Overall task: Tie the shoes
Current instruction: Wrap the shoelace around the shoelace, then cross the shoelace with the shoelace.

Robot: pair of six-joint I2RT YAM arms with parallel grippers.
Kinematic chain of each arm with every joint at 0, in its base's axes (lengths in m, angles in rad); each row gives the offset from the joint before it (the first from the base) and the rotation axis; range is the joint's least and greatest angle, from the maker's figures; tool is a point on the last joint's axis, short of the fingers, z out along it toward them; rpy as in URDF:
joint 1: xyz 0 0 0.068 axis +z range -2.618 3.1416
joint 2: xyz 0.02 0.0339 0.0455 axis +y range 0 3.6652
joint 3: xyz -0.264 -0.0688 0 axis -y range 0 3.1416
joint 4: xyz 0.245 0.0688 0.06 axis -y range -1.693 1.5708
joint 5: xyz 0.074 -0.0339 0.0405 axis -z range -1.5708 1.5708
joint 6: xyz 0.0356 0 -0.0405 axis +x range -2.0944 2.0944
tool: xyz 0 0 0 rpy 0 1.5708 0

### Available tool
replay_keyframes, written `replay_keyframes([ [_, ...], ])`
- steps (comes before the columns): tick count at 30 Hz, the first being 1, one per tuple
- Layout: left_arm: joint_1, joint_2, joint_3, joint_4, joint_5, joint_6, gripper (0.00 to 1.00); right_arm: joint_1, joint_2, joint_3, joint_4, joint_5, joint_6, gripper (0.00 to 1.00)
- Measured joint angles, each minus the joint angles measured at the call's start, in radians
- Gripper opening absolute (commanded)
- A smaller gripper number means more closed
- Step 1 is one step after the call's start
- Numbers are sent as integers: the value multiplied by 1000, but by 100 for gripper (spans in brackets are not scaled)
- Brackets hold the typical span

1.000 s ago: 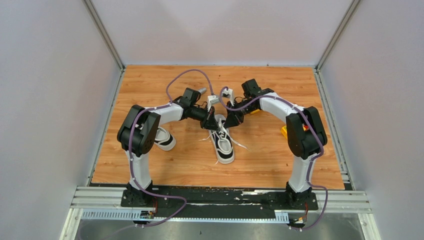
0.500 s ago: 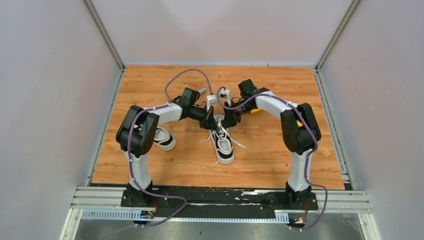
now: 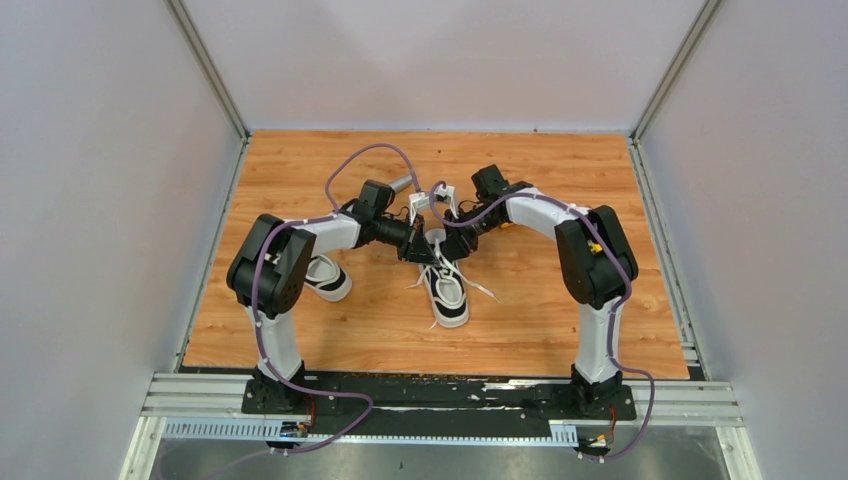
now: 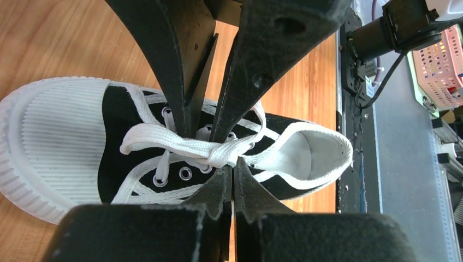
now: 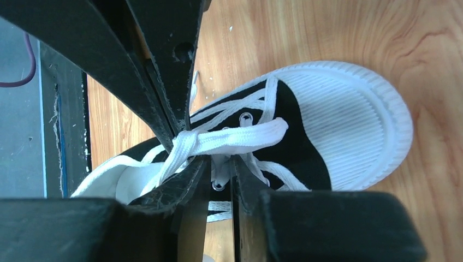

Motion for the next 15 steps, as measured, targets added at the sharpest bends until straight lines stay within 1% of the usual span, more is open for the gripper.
replay_keyframes([
  [3, 0, -3, -7, 19, 1, -15, 0, 4, 0, -14, 10, 0, 2, 19],
  [6, 0, -4, -9, 28, 0, -21, 0, 5, 0, -14, 18, 1, 5, 6],
  [8, 0, -4, -9, 29, -1, -22, 0, 6, 0, -16, 26, 5, 11, 2],
  [10, 0, -4, -9, 26, -7, -19, 0, 7, -2, -23, 39, 13, 21, 0],
  [15, 0, -4, -8, -26, -43, 8, 0, 5, -44, -69, 78, 50, 49, 0],
])
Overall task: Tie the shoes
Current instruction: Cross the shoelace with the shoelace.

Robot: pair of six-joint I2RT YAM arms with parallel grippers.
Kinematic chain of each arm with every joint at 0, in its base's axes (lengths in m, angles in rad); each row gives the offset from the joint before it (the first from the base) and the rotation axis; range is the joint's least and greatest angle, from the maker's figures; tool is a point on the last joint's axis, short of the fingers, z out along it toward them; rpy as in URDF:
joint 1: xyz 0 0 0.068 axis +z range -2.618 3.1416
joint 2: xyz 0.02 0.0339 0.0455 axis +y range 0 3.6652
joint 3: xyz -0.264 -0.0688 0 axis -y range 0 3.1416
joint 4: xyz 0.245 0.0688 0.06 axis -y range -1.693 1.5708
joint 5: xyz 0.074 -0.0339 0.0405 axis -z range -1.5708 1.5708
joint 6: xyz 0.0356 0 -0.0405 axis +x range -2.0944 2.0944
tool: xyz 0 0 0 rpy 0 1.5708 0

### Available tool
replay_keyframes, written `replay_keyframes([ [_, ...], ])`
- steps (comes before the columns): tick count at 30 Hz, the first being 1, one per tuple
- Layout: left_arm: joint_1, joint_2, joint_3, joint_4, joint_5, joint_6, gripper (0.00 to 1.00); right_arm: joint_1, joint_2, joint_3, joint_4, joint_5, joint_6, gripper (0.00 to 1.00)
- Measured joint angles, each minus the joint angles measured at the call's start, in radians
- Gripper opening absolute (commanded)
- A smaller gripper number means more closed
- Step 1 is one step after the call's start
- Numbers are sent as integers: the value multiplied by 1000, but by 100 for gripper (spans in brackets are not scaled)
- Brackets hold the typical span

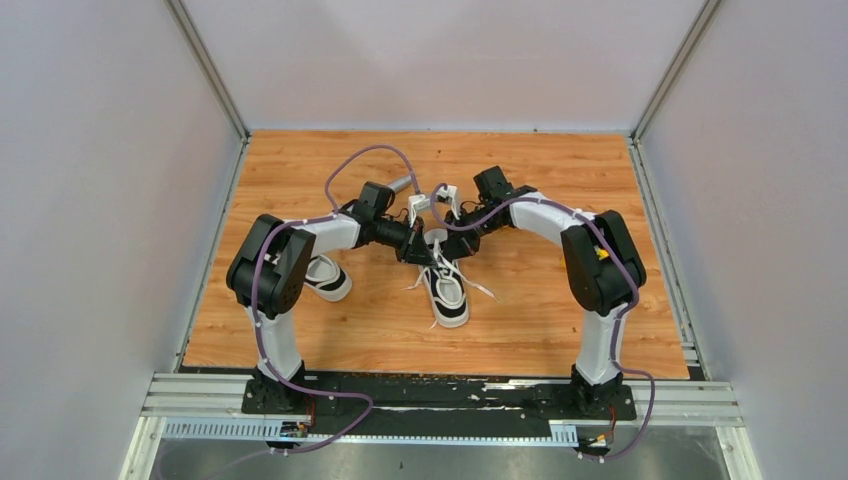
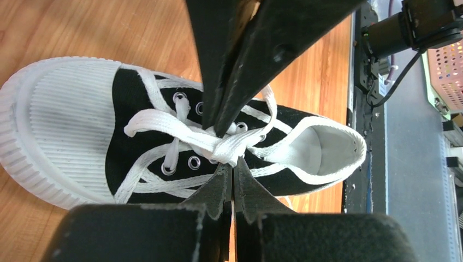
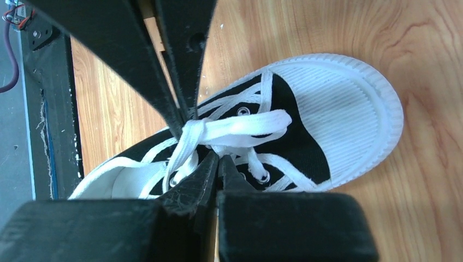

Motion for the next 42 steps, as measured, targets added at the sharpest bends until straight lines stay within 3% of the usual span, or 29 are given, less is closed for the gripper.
replay_keyframes([
  [14, -1, 2, 31, -43, -42, 19, 0, -39, -93, -71, 20, -25, 40, 1],
  [27, -2, 36, 68, -48, -40, 35, 0, -112, 8, 5, -68, -262, 42, 19],
  [42, -2, 40, 70, -53, -20, 73, 0, -112, 59, 47, -98, -278, 47, 26],
])
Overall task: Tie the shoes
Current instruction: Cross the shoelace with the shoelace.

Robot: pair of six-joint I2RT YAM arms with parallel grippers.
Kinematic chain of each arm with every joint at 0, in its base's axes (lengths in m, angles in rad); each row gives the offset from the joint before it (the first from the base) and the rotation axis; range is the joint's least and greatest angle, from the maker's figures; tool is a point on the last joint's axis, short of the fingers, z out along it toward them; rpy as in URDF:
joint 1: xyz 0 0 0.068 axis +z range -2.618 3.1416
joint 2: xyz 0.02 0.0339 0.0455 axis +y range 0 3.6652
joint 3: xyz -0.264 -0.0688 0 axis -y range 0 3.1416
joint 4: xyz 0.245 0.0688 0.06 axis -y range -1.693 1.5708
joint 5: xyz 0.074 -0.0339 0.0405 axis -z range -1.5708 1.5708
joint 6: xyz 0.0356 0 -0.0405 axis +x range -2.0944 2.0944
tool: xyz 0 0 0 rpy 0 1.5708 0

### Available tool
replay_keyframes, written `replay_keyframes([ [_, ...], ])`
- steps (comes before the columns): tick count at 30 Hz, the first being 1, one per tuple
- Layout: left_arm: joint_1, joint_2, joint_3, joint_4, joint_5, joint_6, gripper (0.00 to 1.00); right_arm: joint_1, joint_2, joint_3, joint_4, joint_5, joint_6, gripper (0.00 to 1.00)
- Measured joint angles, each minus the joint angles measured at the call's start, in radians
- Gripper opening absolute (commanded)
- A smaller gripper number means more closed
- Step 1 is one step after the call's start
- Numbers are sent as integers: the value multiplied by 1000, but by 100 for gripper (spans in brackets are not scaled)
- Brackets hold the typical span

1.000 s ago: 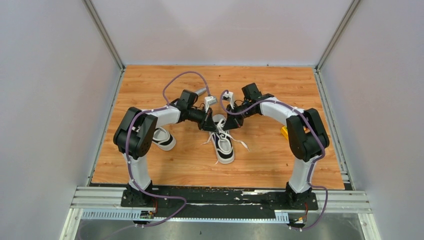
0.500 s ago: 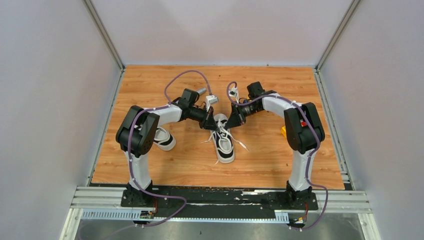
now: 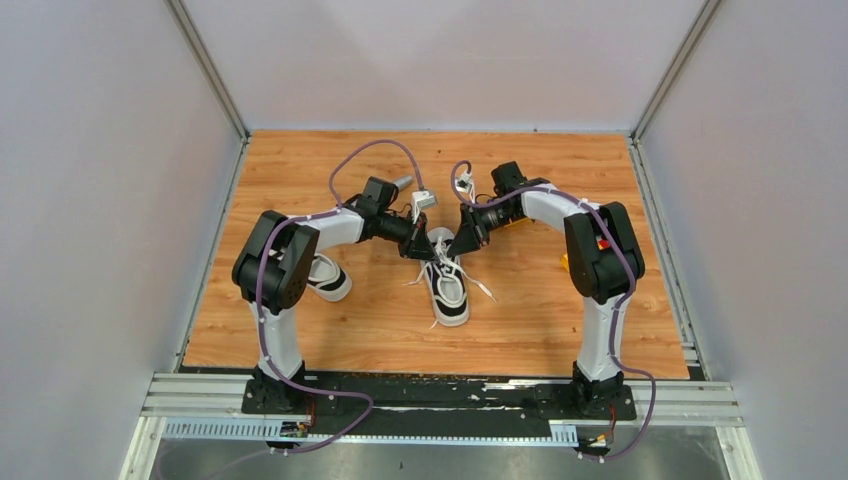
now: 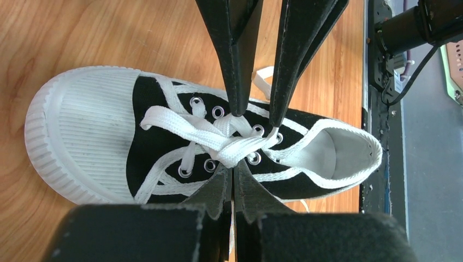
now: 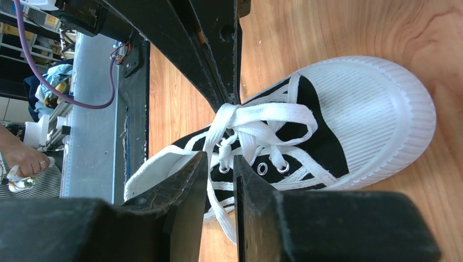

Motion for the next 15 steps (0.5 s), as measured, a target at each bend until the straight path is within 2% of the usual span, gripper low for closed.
replay_keyframes([
  [8, 0, 4, 14, -19, 10, 21, 0, 0, 0, 16, -3, 31, -24, 38],
  [15, 0, 4, 14, -26, 18, 38, 0, 0, 6, 51, -50, 35, -86, 40],
])
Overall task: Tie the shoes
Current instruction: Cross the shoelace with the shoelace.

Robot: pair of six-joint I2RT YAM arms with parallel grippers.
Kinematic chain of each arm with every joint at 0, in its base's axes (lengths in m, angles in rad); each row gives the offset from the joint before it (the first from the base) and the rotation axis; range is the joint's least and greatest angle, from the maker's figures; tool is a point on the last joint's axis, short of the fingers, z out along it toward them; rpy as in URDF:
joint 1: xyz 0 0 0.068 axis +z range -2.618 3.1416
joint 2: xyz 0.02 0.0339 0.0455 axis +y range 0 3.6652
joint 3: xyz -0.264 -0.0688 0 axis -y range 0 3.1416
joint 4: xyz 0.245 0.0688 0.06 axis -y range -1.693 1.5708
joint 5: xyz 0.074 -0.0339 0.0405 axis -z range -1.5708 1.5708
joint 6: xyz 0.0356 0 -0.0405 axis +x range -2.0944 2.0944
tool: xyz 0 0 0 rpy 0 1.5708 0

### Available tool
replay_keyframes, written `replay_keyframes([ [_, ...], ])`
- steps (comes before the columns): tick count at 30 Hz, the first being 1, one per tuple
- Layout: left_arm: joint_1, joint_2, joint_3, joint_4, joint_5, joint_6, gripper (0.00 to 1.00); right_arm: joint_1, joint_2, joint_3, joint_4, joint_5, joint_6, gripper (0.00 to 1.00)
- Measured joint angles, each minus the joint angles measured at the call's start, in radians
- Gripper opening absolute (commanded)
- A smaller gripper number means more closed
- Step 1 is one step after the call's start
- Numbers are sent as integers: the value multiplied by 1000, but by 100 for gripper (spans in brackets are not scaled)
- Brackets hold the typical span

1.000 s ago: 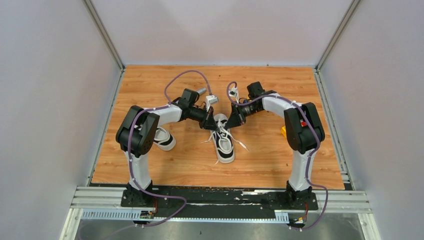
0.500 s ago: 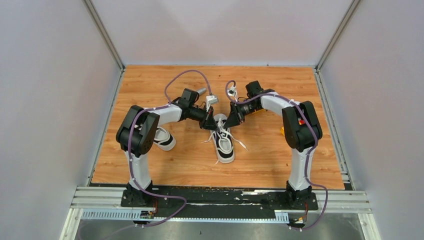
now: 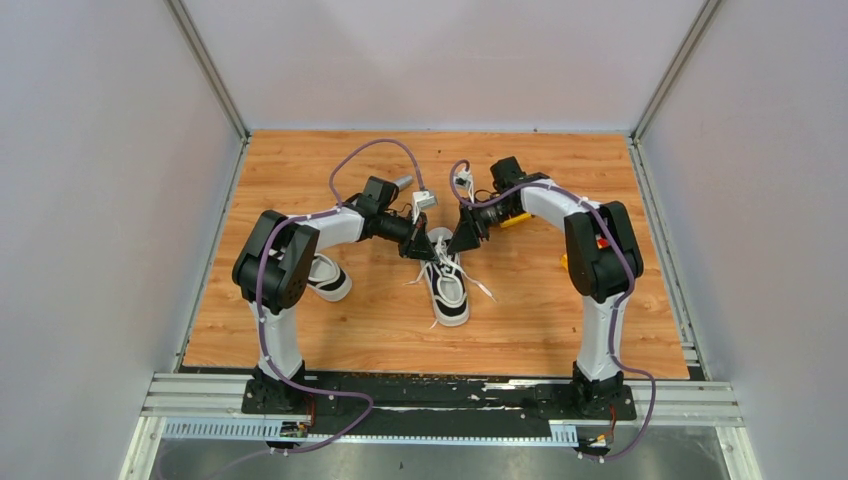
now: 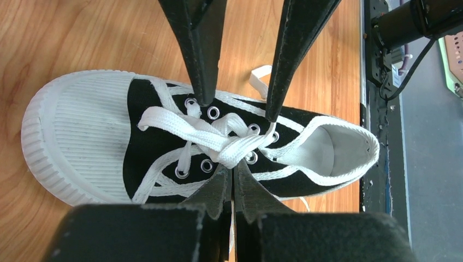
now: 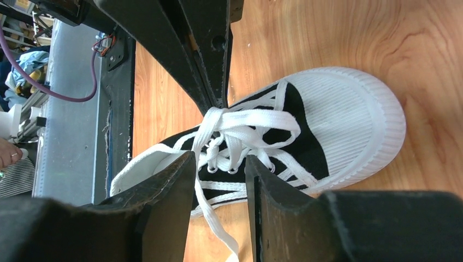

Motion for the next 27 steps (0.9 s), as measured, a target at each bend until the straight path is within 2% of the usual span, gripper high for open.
replay_keyframes([
  [8, 0, 0, 1, -10, 8, 17, 0, 0, 58, 71, -40, -13, -43, 45],
  [19, 0, 0, 1, -16, 14, 20, 0, 1, 115, 122, -145, -39, -119, 47],
  [27, 0, 0, 6, -17, 14, 20, 0, 3, 153, 175, -262, -111, -186, 47],
])
